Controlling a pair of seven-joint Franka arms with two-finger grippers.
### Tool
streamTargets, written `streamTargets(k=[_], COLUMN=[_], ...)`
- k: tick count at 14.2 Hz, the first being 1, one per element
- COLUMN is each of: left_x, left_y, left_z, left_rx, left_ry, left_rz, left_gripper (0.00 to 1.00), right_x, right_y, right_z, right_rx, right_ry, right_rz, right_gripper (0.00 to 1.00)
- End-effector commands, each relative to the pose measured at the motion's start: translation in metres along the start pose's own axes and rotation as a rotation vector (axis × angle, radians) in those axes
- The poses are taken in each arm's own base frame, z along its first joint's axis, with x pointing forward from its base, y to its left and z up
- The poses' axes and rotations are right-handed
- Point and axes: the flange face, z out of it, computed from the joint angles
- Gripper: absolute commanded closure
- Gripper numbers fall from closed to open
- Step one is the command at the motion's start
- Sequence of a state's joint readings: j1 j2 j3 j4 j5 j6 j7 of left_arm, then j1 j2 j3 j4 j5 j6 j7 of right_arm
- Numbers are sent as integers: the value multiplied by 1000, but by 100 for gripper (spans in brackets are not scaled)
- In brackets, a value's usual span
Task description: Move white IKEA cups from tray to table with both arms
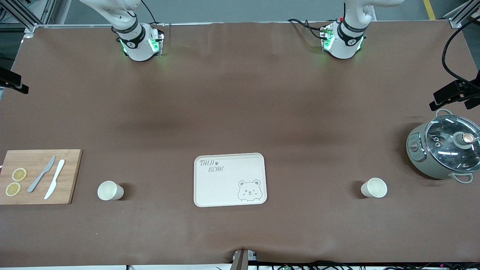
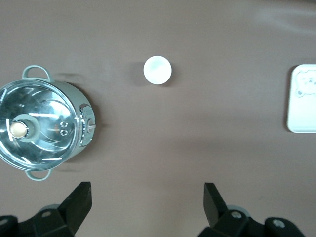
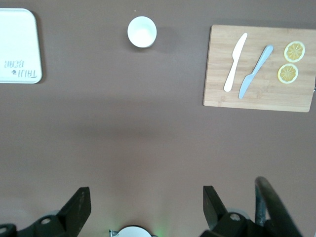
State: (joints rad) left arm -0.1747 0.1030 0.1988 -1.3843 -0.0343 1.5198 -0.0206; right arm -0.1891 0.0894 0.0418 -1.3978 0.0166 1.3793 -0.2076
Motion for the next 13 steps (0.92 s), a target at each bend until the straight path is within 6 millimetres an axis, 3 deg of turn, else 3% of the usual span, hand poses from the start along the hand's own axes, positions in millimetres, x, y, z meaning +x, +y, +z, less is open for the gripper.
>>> streamTargets(k=[1, 5, 13], left_x=[1, 1, 2], left_y=[7, 6, 1], left_z=[-3, -2, -2], left_rx=[39, 42, 36], left_ry=[-3, -4, -5], left_rz=[37, 35, 26], left_gripper=[0, 0, 0], right_x=[0, -4, -1], right_y=[0, -7, -7], right_z=[35, 27, 31], right_rx=[-4, -9, -8], right_ry=[-13, 0, -3], right_rz=[32, 21, 20], right_gripper=[0, 0, 0])
